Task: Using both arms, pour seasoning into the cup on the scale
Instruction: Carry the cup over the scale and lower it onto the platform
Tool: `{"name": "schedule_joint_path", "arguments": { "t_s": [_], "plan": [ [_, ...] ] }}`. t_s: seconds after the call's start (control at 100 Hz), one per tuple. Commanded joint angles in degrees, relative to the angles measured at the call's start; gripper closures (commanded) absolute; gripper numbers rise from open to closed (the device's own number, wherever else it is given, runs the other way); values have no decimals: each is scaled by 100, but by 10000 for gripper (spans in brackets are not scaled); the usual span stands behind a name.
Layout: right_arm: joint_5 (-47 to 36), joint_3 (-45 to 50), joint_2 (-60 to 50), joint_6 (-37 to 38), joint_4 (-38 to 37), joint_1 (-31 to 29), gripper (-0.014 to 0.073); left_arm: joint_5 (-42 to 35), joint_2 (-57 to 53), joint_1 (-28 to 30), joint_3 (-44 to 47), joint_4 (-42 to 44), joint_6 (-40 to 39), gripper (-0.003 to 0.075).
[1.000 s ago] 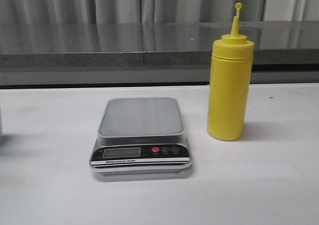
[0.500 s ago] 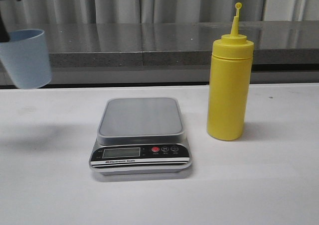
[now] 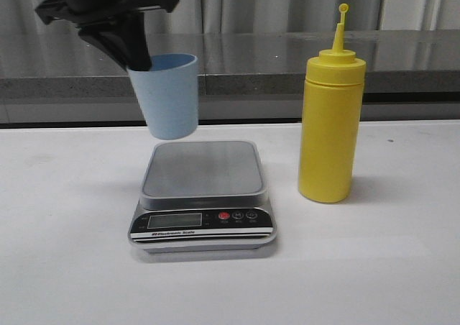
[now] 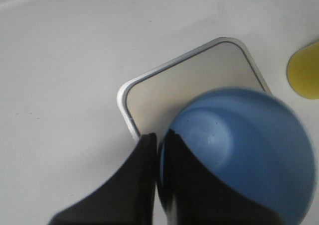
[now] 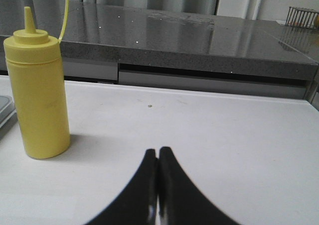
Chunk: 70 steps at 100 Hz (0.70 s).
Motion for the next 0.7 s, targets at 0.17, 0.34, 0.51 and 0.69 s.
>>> {"name": "schedule_joint_path", "arguments": {
  "t_s": [0.17,0.34,0.51,0.69],
  "plan": [
    [-424,6,-91,-14,-55,-28,661,-140,252,-328,-501,-43,6,739],
    [-424,6,-91,-14,-55,-28,661,-95,369,-349,-522,-43,10,739],
    [-424,6,-91,-14,-55,-28,661,-95,372,-349,-522,-43,10,739],
    [-424,6,-91,-14,-55,-28,661,-79,372,-349,-522,-43,10,738]
  ]
}}
